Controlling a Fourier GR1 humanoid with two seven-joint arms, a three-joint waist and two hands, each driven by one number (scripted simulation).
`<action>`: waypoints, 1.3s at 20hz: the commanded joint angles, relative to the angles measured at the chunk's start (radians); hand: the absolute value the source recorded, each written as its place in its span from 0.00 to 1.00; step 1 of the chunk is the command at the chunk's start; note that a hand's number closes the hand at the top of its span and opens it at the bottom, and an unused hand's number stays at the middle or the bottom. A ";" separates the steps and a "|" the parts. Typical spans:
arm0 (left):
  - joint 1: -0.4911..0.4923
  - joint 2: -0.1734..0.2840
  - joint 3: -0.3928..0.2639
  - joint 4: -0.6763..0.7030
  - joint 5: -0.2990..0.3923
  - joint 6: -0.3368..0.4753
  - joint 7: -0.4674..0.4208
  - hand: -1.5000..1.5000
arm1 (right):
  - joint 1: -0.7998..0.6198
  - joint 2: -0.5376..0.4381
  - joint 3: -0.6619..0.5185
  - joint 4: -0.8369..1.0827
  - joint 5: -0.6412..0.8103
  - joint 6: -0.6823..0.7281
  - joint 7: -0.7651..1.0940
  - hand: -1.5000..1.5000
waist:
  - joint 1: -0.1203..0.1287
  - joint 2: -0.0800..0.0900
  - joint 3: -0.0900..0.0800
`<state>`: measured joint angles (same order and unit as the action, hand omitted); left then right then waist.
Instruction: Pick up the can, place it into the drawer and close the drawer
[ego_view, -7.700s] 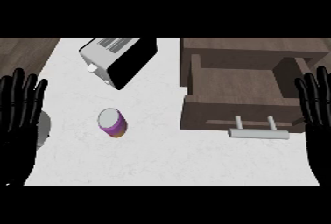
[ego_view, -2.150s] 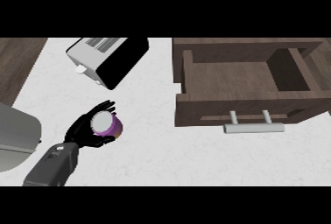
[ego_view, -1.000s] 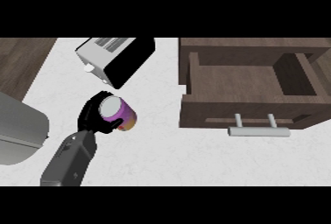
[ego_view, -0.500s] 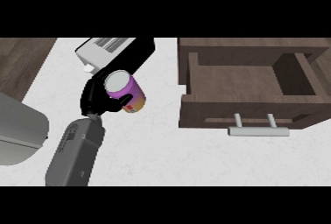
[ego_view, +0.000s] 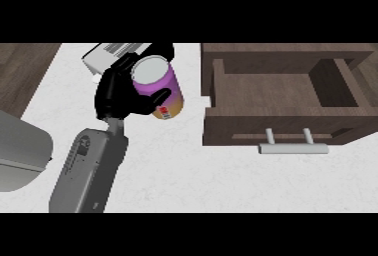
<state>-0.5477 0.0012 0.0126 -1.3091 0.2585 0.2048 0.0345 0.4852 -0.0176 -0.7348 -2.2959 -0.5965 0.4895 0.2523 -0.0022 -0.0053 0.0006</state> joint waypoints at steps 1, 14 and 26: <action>-0.063 0.004 0.011 -0.014 -0.011 0.040 0.048 1.00 | -0.026 0.000 -0.012 -0.015 -0.011 -0.021 0.046 0.00 | -0.005 0.005 -0.001; -0.408 -0.001 -0.094 0.171 0.002 0.274 0.136 1.00 | -0.079 -0.029 0.048 0.038 0.042 -0.029 0.021 0.00 | -0.020 0.009 0.000; -0.658 -0.001 -0.199 0.400 0.142 0.423 0.094 1.00 | -0.083 -0.018 0.044 0.043 0.045 -0.025 0.009 0.00 | -0.031 0.009 0.000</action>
<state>-1.1115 0.0001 -0.1613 -0.9955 0.3517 0.5794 0.1370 0.4247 -0.0214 -0.6881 -2.2585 -0.5447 0.4718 0.2417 -0.0286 0.0030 0.0006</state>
